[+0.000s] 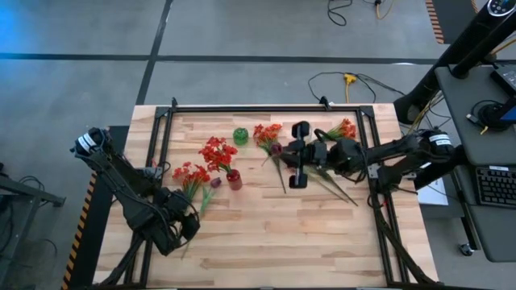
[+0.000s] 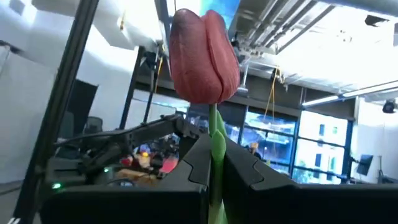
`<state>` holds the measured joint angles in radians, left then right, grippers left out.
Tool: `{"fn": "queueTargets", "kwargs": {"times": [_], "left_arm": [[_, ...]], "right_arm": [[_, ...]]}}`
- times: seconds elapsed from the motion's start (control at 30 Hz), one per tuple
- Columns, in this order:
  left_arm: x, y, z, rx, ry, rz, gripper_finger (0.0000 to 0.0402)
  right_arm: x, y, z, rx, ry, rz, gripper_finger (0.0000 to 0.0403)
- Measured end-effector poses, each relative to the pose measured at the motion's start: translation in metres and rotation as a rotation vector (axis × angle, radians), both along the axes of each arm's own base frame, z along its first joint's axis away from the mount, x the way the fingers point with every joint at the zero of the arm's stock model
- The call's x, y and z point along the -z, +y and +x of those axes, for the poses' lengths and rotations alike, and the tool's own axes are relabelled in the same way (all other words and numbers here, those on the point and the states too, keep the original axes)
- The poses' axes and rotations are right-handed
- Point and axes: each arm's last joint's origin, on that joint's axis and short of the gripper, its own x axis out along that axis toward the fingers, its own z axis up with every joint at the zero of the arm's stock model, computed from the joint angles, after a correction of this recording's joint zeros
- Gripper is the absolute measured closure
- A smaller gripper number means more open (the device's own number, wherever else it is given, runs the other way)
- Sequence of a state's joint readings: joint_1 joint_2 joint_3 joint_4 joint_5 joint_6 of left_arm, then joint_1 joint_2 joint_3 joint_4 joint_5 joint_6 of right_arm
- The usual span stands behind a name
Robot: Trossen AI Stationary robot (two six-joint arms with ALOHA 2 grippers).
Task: Sort flowers into vase by color
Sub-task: Put the bottom dark red tulip into the green vase
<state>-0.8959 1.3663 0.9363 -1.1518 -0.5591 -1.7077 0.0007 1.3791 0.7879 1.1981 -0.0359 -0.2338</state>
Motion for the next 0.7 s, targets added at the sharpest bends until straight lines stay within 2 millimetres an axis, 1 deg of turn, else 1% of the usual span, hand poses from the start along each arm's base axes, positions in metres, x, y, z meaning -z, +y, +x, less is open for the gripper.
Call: {"fn": "queueTargets", "kwargs": {"times": [0.23,0.43,0.7], "left_arm": [[0.0,0.0,0.0,0.0,0.008,-0.004,0.0151],[0.0,0.0,-0.001,0.0,0.012,0.0,0.0151],[0.0,0.001,-0.001,0.0,0.014,0.001,0.0151]], "right_arm": [[0.012,-0.03,0.007,0.028,-0.032,0.067,0.039],[0.018,-0.047,0.01,0.067,-0.061,0.079,0.039],[0.017,-0.065,0.006,0.129,-0.086,0.089,0.039]]}}
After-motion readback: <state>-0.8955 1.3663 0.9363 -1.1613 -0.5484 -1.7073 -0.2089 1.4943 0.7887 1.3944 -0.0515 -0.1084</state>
